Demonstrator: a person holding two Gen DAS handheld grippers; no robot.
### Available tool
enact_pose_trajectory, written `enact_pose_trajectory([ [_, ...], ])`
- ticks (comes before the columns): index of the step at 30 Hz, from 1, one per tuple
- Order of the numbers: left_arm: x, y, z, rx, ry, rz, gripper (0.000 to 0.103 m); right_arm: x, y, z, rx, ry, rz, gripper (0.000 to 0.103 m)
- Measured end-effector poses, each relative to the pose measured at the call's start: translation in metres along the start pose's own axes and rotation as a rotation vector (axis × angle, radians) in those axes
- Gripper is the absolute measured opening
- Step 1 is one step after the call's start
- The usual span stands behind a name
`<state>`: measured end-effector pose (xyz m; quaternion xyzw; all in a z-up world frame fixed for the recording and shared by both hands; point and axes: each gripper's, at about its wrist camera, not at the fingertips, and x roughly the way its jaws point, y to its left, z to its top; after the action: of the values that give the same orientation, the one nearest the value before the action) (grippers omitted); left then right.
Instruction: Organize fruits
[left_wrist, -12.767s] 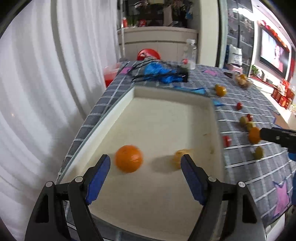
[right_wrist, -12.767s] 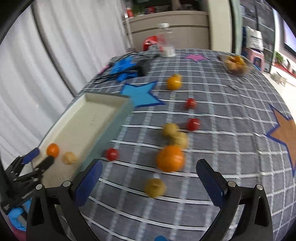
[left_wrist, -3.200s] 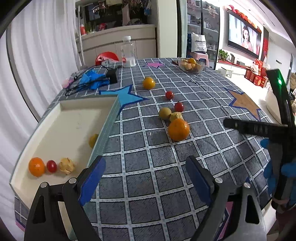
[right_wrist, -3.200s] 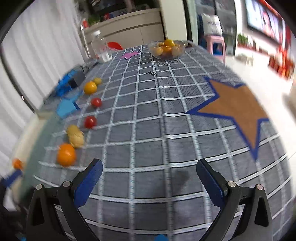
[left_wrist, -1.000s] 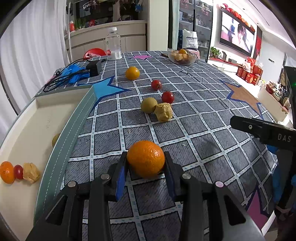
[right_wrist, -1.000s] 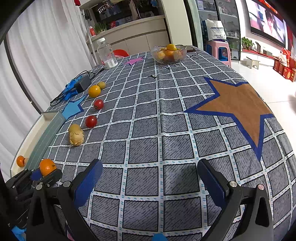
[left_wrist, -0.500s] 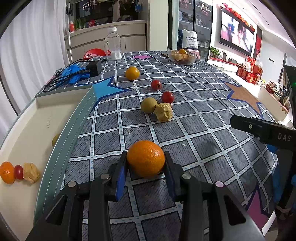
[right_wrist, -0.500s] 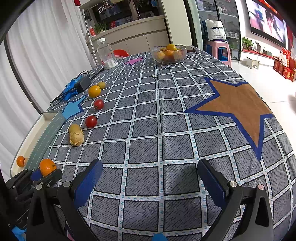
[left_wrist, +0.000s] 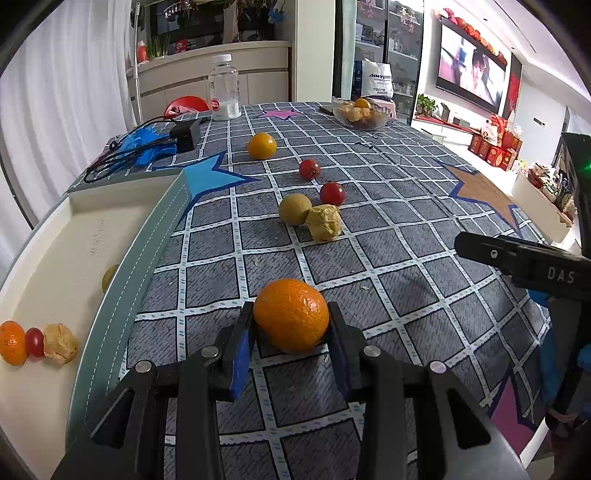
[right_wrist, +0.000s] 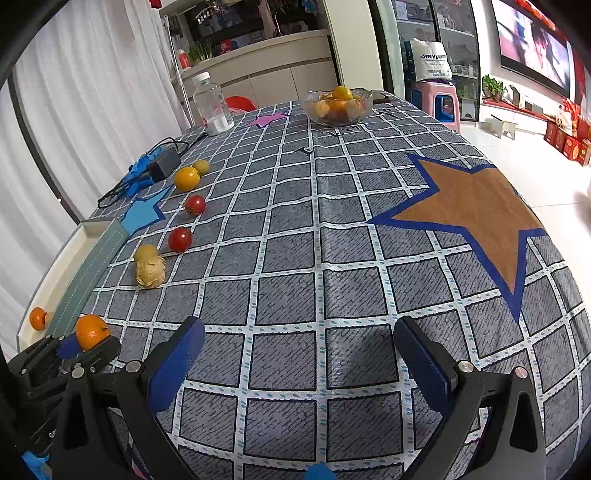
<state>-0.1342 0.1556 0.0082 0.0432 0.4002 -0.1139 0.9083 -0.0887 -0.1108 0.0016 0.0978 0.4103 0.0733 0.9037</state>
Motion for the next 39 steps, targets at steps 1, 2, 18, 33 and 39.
enact_pose_trajectory([
  [1, -0.001, 0.0, 0.0, -0.002, -0.001, -0.005, 0.04, 0.001, 0.001, 0.0, -0.007, 0.004, -0.009, 0.103],
  [2, -0.001, 0.001, 0.0, -0.006, -0.001, -0.012, 0.04, 0.002, 0.002, 0.0, -0.017, 0.01, -0.021, 0.103],
  [18, -0.039, 0.018, -0.001, -0.026, -0.102, -0.069, 0.039, 0.017, 0.033, 0.005, -0.13, 0.126, -0.133, 0.103],
  [33, -0.07, 0.092, -0.01, -0.134, -0.147, 0.042, 0.039, 0.056, 0.133, 0.017, -0.273, 0.117, -0.063, 0.083],
  [39, -0.069, 0.102, -0.016, -0.14, -0.137, 0.028, 0.039, 0.054, 0.141, 0.021, -0.272, 0.091, -0.064, 0.027],
])
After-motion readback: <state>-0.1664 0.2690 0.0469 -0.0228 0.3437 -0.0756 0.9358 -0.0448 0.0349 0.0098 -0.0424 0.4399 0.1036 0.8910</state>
